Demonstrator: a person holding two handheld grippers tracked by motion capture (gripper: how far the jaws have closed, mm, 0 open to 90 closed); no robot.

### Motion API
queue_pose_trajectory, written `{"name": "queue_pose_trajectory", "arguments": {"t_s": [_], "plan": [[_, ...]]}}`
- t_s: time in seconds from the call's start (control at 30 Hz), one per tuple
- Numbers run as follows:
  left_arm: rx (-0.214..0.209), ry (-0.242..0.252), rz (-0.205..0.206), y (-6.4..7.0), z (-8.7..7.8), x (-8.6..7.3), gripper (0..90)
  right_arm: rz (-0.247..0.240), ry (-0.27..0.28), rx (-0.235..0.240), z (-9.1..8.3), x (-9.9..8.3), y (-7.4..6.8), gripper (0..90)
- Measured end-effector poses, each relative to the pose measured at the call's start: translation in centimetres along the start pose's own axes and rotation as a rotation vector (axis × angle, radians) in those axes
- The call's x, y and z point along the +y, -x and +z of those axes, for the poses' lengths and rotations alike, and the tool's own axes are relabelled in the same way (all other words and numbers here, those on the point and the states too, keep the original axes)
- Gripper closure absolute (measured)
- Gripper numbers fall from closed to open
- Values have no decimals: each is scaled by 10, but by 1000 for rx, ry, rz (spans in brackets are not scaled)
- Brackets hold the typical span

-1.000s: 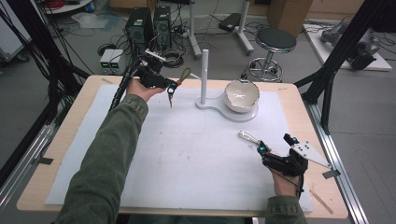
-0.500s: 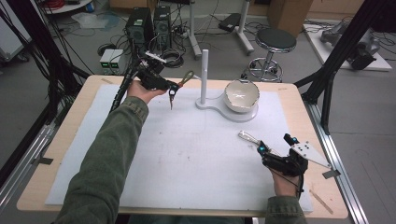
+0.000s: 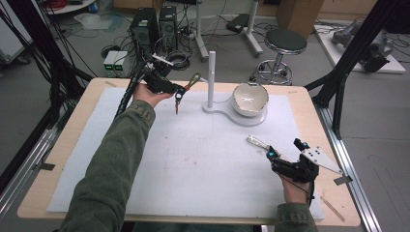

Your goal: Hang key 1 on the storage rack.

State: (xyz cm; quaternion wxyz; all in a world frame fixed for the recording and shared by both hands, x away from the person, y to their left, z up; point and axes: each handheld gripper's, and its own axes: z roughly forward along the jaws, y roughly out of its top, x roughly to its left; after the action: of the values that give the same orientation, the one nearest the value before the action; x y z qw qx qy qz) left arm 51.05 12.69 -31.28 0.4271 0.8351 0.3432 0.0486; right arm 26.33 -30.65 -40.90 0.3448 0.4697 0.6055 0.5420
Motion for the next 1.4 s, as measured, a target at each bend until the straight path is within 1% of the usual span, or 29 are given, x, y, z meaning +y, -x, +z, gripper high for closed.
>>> {"name": "queue_pose_trajectory", "arguments": {"t_s": [0.07, 0.2, 0.4, 0.5, 0.53, 0.63, 0.83, 0.9, 0.93, 1.0, 1.03, 1.1, 1.13, 1.17, 1.2, 1.23, 1.27, 1.33, 1.37, 1.4], "plan": [[-5, -14, 6, 0, 2, 0, 735, 1, 1, -1, 0, 0, 0, 5], [-13, -19, 5, 2, 7, -1, 735, 0, 0, 2, 0, 0, 0, 5], [-11, -30, 10, 5, 13, -1, 733, -1, 3, 1, 0, 0, 0, 5], [1, -37, 23, 6, 15, -1, 732, -1, 2, 2, 0, 0, 0, 5], [13, -39, 32, 8, 17, -1, 731, -2, 4, 1, 1, 0, 0, 5], [28, -44, 43, 10, 22, -1, 732, -2, 2, 3, 1, 0, 0, 5], [69, -64, 100, 19, 35, -2, 724, -2, 2, 8, 1, 0, 0, 5], [78, -69, 111, 20, 37, -3, 715, 1, 0, 7, 1, 0, 0, 5], [81, -68, 106, 20, 39, -3, 707, 0, 0, 7, 1, 0, 0, 5], [97, -79, 90, 20, 39, -3, 680, -2, -1, 7, 1, 0, 0, 5], [97, -78, 85, 19, 39, -3, 659, 0, -1, 7, 1, 0, 0, 5], [75, -75, 46, 17, 38, -3, 563, -3, 0, 5, 1, 0, 0, 5], [40, -72, 3, 15, 36, -3, 520, -4, 1, 5, 1, 0, 0, 5], [3, -70, -28, 13, 35, -4, 474, -4, 2, 5, 0, 0, 1, 5], [-10, -68, -36, 12, 34, -4, 437, -4, 1, 5, 0, 0, 1, 5], [-3, -68, -34, 13, 34, -4, 397, -5, 2, 5, 0, 0, 1, 5], [13, -66, -31, 14, 33, -4, 357, -4, 2, 4, 1, 0, 0, 5], [19, -56, -23, 16, 32, -3, 272, 1, -1, 5, 0, 0, 0, 5], [25, -49, -21, 18, 30, -3, 251, -4, 2, 5, 1, 0, 0, 5], [22, -35, -20, 19, 29, -2, 225, -2, 2, 4, 0, 0, 0, 5]]}}
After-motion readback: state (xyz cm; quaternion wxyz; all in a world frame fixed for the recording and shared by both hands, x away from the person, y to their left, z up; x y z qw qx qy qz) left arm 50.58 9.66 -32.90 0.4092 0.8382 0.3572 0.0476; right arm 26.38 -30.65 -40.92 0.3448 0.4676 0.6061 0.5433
